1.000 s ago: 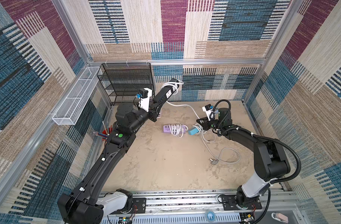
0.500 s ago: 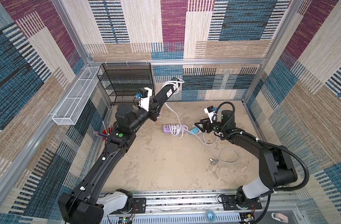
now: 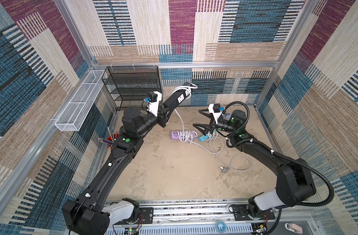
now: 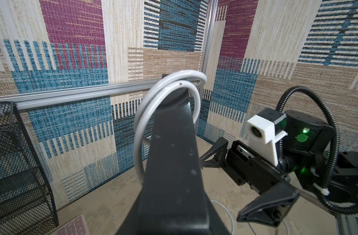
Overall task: Unwrap the cord wrapped around the power strip
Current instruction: Unwrap the power cord from the power strip.
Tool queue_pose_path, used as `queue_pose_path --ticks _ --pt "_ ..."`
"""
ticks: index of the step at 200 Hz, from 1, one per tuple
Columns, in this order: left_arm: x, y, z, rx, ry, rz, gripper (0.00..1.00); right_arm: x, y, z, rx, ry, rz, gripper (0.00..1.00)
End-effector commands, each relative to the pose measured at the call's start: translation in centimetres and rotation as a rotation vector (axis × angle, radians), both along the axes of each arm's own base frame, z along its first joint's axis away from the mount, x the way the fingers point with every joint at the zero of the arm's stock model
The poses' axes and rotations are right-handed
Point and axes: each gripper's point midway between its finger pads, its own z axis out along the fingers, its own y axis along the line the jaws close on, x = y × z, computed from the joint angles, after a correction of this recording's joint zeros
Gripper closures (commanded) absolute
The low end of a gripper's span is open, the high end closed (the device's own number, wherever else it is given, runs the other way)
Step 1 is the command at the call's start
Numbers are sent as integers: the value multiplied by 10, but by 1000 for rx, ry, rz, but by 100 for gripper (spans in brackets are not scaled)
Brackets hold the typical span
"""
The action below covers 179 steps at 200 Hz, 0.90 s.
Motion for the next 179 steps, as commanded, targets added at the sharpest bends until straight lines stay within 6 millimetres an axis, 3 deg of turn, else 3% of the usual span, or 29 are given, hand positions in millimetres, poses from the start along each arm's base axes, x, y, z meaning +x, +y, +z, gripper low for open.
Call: queue_pose_path --ticks 1,44,66,86,144,179 --pt "-7 -1 24 -58 -57 -27 100 5 13 31 98 -142 -7 2" --pt "-6 -2 22 -57 -51 -31 100 22 54 30 153 -162 37 0" --pt "-6 -2 22 -56 -53 -32 100 28 70 25 173 -140 68 8" --pt "-6 -2 22 -55 -54 -30 100 31 81 20 177 -119 95 25" --pt "-8 -1 23 -54 -60 -29 100 33 83 11 172 -76 95 100" --pt "-8 -3 23 -57 -57 -38 100 38 74 13 168 -72 35 100"
